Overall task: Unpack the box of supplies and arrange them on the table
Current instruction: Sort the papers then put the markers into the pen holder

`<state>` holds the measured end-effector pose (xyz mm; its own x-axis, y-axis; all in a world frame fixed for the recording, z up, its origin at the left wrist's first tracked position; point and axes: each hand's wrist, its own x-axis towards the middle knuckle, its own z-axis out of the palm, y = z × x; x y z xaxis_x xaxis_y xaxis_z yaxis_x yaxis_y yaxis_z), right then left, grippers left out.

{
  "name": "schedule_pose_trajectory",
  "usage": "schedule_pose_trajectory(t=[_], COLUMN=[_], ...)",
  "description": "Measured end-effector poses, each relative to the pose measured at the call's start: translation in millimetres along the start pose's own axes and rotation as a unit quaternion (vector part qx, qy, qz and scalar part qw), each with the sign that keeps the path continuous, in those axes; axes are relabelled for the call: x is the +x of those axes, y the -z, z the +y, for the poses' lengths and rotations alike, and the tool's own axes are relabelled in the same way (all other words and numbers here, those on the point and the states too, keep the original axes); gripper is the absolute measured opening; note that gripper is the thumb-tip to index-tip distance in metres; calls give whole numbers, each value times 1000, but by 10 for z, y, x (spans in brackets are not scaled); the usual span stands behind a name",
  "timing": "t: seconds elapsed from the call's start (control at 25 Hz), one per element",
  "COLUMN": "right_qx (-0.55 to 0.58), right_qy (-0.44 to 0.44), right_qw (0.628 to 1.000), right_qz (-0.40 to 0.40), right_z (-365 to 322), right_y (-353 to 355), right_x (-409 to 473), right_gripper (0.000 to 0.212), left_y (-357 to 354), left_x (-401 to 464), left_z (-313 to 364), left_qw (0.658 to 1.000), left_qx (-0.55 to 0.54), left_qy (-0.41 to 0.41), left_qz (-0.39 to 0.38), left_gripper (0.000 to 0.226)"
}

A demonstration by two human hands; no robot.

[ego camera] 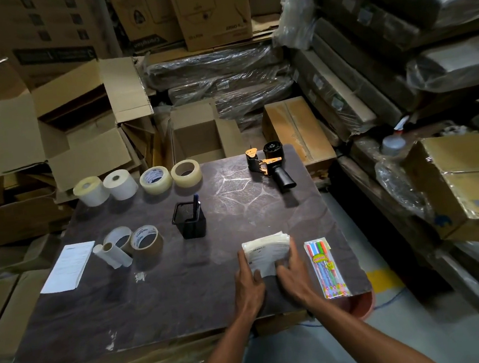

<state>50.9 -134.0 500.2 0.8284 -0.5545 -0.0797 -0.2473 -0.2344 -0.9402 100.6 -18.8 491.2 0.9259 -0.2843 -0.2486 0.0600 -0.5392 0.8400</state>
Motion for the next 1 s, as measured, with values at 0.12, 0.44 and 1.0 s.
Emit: schedule_pose_trajectory(t=[0.12, 0.44, 1.0], right_qx=[1, -38, 55], right_qy=[16, 119, -9], right_qw=[999, 990, 990], right_qz=[32, 73, -132], right_z=[63, 107, -300], right_y=[-5, 30, -963], right_x=[-20, 10, 0], right_gripper=[80, 36, 36], left_y=[-8, 94, 1450], left_x=[-22, 107, 29], left_z=[57, -118, -622], left_qw=[999, 991, 991], left_qx=[-11, -29, -125], left_qy=[-28, -116, -2], left_qz=[27, 60, 54], left_gripper=[82, 65, 58])
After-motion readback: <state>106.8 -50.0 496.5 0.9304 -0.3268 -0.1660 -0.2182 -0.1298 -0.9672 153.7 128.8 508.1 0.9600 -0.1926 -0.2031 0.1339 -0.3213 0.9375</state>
